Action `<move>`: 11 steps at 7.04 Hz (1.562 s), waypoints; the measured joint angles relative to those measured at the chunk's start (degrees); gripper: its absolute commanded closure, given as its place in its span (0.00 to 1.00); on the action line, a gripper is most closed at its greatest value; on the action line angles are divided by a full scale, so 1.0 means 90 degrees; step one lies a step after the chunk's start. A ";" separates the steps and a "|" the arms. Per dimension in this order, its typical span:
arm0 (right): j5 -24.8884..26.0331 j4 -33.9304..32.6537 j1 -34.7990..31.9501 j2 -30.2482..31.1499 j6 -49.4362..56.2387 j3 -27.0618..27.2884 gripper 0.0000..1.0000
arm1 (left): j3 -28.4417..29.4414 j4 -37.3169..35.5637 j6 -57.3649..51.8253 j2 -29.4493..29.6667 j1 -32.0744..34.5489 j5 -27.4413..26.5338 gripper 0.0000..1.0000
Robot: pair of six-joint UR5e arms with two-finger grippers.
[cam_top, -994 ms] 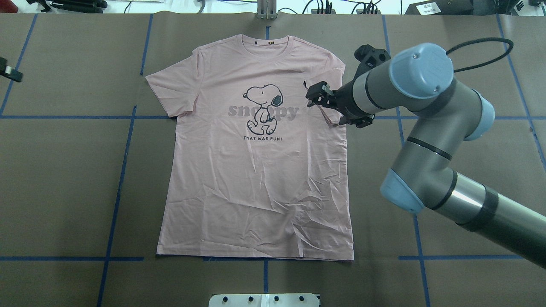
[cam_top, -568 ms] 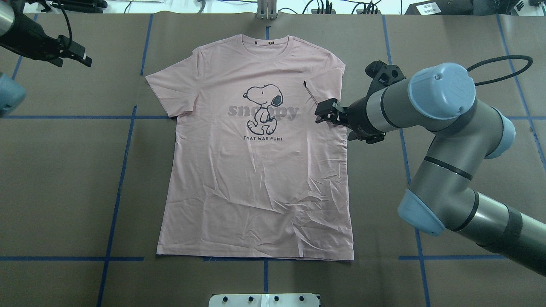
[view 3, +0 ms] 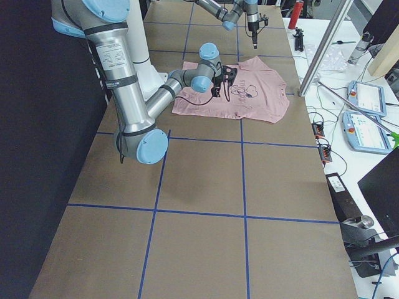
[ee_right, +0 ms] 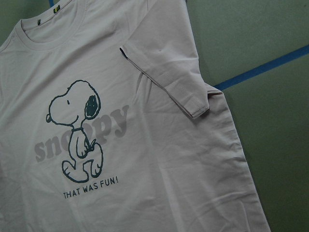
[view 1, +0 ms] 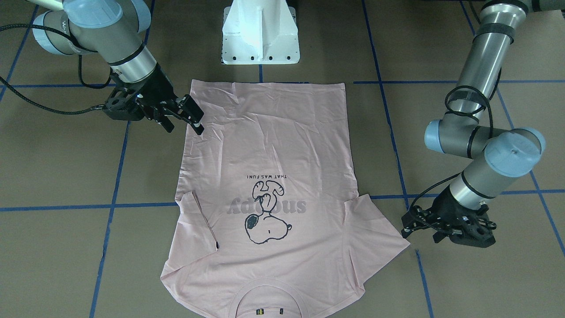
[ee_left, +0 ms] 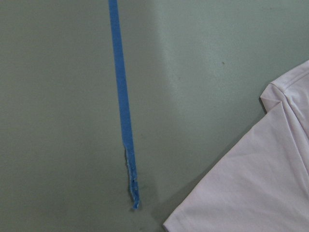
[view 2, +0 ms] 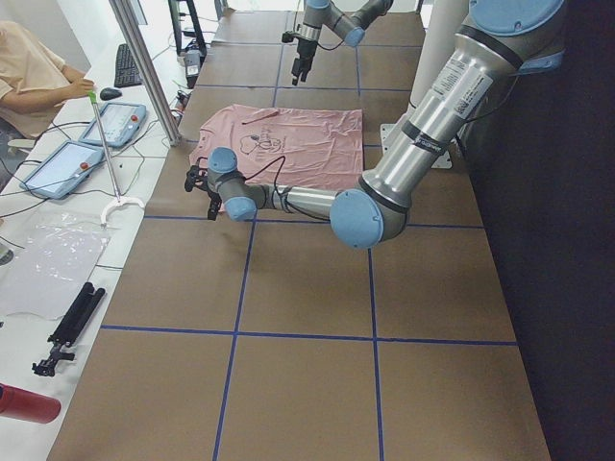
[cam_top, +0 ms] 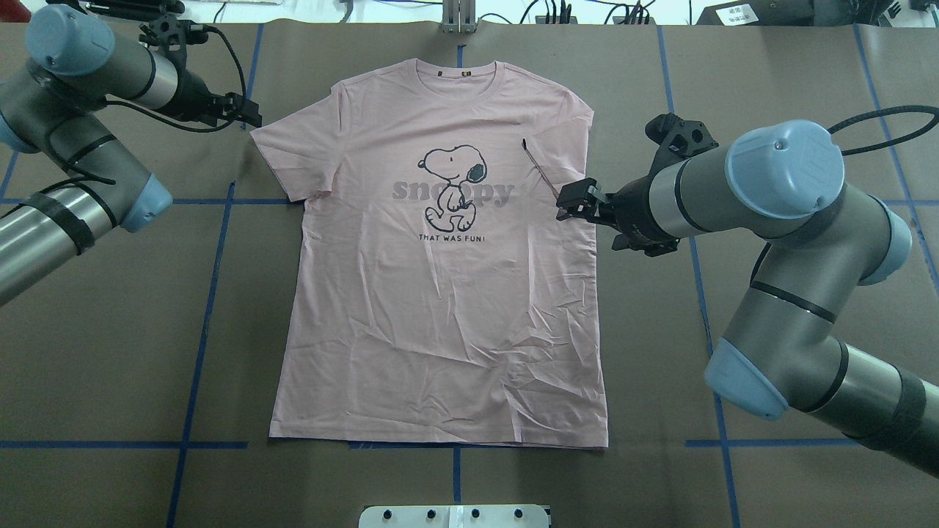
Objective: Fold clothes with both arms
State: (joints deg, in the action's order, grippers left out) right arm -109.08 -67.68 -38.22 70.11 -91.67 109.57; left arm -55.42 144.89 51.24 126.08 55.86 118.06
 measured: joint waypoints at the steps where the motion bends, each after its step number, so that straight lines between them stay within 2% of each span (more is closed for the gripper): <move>1: 0.0001 0.0000 0.0004 0.0015 0.0000 -0.0002 0.00 | 0.0134 0.0102 0.0034 0.0070 -0.0118 -0.0191 0.26; 2: 0.0001 0.0000 0.0006 0.0022 0.0000 -0.0004 0.00 | 0.0191 0.0142 0.0044 0.0095 -0.0198 -0.0265 0.42; 3: 0.0001 -0.0002 0.0008 0.0028 0.0000 -0.0006 0.00 | 0.0225 0.0155 0.0047 0.0120 -0.0234 -0.0289 0.77; 4: 0.0001 -0.0007 0.0008 0.0030 0.0000 -0.0006 0.00 | 0.0262 0.0159 0.0048 0.0153 -0.0247 -0.0300 1.00; 7: 0.0001 -0.0003 0.0008 0.0059 0.0000 -0.0021 0.00 | 0.0305 0.0177 0.0074 0.0188 -0.0249 -0.0306 1.00; 11: -0.0008 -0.0009 0.0009 0.0054 0.0000 -0.0041 0.00 | 0.0183 0.0191 0.1235 0.0432 -0.0260 -0.0308 1.00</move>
State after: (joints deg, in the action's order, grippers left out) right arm -109.16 -67.76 -38.13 70.60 -91.67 109.20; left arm -53.77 146.61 62.36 129.97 53.52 115.29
